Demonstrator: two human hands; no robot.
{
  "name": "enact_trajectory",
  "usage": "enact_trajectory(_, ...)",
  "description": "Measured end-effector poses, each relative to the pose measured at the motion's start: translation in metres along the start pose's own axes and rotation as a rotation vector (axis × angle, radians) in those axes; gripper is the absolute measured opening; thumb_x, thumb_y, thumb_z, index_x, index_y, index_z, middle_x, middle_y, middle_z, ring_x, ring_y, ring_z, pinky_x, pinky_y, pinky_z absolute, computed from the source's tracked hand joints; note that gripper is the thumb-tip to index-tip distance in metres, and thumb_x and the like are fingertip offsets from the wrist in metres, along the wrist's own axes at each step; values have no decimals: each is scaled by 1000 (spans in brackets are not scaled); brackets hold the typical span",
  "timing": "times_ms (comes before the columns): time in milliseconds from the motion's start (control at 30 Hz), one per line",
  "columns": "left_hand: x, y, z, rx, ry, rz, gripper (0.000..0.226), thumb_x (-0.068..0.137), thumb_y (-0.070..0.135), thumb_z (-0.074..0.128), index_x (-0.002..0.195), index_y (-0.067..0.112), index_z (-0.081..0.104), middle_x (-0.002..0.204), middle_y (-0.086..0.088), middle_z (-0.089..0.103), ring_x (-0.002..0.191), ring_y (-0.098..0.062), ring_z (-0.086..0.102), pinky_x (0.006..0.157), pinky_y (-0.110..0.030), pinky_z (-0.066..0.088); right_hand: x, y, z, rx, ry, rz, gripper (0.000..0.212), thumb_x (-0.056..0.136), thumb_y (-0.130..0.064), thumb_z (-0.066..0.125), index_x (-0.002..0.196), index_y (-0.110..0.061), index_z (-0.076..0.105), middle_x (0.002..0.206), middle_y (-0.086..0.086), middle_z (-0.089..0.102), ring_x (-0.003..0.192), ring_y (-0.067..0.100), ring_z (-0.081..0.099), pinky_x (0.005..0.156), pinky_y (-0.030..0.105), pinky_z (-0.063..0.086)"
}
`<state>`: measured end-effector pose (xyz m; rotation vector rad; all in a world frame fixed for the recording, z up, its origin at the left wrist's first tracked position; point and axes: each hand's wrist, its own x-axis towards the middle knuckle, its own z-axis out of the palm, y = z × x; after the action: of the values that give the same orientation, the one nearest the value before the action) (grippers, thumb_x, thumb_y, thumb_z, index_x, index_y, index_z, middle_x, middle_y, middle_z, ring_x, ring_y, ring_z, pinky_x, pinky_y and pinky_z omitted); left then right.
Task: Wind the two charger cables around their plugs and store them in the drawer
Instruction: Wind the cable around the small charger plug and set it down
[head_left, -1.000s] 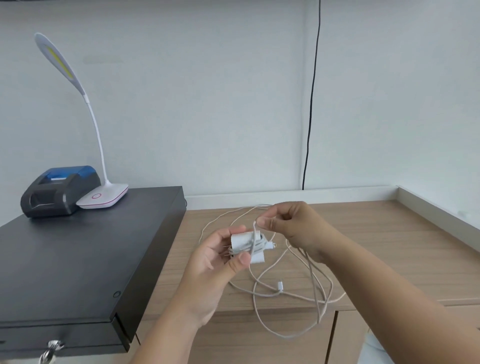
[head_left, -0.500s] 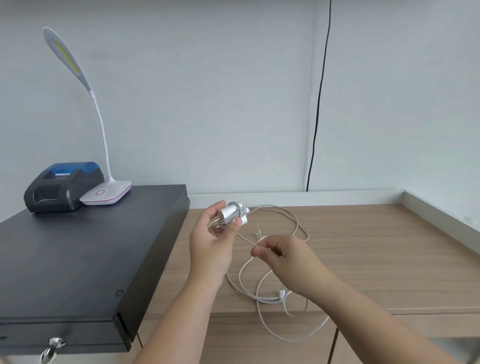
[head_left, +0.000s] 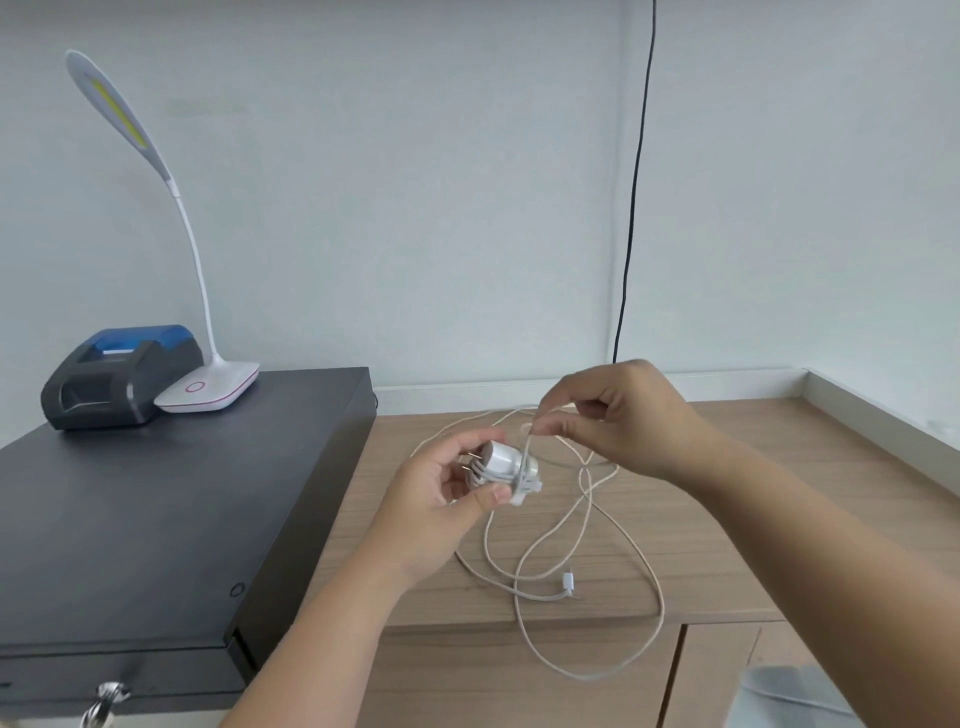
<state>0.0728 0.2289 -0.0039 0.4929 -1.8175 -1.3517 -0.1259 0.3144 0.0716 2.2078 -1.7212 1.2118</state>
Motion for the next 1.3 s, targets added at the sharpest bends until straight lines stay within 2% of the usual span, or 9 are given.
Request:
enact_trajectory(267, -10, 33, 0, -608, -234, 11, 55, 62, 29, 90, 112, 18, 72, 105, -2, 72, 97, -17, 66, 82, -28, 53, 3, 10, 5, 567, -27, -2, 18, 78, -31, 76, 88, -15, 77, 86, 6, 76, 76, 27, 69, 66, 32, 53)
enact_trajectory(400, -6, 41, 10, -826, -209, 51, 53, 60, 22, 90, 110, 15, 73, 105, -4, 74, 94, -16, 71, 73, -23, 57, -1, 6, 17, 724, -25, 82, 10, 85, -15, 68, 80, -8, 73, 57, -1, 68, 58, 2, 57, 58, 9, 44)
enact_trajectory(533, 5, 44, 22, -982, -79, 62, 58, 58, 19, 91, 111, 9, 71, 113, -7, 71, 98, -16, 70, 73, -23, 58, -6, 16, 35, 872, -20, 237, 13, 82, -26, 66, 83, -18, 76, 47, -11, 37, 45, 6, 26, 43, 18, 21)
enact_trajectory(667, 22, 44, 33, -979, 119, 58, 44, 66, 18, 82, 108, 9, 70, 109, -2, 71, 98, -11, 67, 76, -21, 57, -10, 16, 46, 781, -67, 301, 18, 94, -16, 59, 106, -11, 71, 53, -15, 51, 49, 1, 44, 48, 13, 38)
enact_trajectory(767, 33, 41, 33, -911, 285, 21, 44, 75, 11, 69, 118, 7, 61, 103, 2, 72, 95, -7, 66, 76, -20, 57, -18, 16, 51, 561, -101, 284, 22, 95, -27, 57, 113, -29, 69, 91, 10, 74, 90, 18, 69, 86, 31, 55)
enact_trajectory(933, 36, 33, 28, -804, 383, 19, 31, 81, 4, 66, 111, 8, 62, 93, 5, 75, 90, -8, 68, 75, -21, 57, -24, 18, 45, 374, -96, 334, 17, 96, -22, 56, 101, -23, 72, 62, 5, 51, 57, 13, 47, 54, 32, 52)
enact_trajectory(1033, 34, 26, 28, -773, 376, 12, 28, 86, -2, 61, 112, 7, 60, 88, 5, 75, 86, -7, 69, 74, -22, 57, -31, 18, 45, 447, -213, 357, 15, 95, -19, 59, 96, -24, 73, 69, -11, 63, 67, 3, 59, 67, 14, 47)
enact_trajectory(1133, 33, 24, 28, -765, 349, 10, 38, 84, 1, 62, 122, 2, 56, 90, 5, 75, 86, -7, 70, 75, -21, 57, -39, 25, 48, 703, -327, 393, 16, 92, -8, 61, 97, -19, 70, 109, -8, 69, 101, 12, 64, 90, 25, 49)
enact_trajectory(1300, 40, 30, 22, -789, 355, 35, 43, 79, 9, 65, 121, 5, 59, 99, 3, 73, 91, -7, 68, 76, -21, 56, -46, 37, 47, 907, -229, 588, 25, 87, 0, 65, 108, -13, 65, 95, 4, 65, 75, 17, 63, 63, 25, 54)
